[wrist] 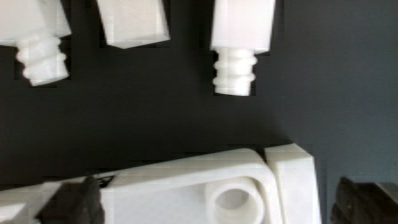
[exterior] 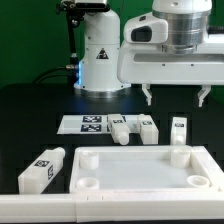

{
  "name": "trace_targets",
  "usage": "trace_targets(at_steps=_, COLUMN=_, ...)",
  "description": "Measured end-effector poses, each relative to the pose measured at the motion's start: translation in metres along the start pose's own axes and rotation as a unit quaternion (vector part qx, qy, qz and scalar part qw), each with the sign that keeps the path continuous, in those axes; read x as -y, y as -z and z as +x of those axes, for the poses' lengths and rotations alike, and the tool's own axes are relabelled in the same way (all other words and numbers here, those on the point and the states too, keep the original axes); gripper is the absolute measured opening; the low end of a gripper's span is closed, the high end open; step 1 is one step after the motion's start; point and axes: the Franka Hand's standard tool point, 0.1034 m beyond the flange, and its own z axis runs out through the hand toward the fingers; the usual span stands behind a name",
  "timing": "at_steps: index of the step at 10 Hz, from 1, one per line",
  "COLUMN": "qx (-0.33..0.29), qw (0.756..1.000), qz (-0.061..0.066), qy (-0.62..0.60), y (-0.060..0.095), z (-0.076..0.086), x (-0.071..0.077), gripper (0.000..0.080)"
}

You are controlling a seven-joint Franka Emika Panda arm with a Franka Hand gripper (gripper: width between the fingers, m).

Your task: Assemble desk

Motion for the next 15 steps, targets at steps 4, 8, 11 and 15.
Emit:
trace_targets(at_steps=4, qx=-0.040, qw=0.996, qz=0.009, qy=-0.080, y=-0.050, z=-0.071, x=0.037, gripper=0.0649)
trace_targets(at_steps=8, qx=-0.049, qw=0.997, qz=0.011, qy=-0.065, y=-0.056, z=-0.075, x=0.039, gripper=0.0649)
trace_targets(at_steps=11, qx=-0.060, qw=0.997, qz=0.013, qy=-0.050, y=-0.084, z=-0.080, x=0.033, gripper=0.0649)
trace_targets(at_steps=15, qx=-0.058, qw=0.997, qz=0.011, qy=-0.046, y=-0.110, z=-0.085, x=0.039, gripper=0.0649)
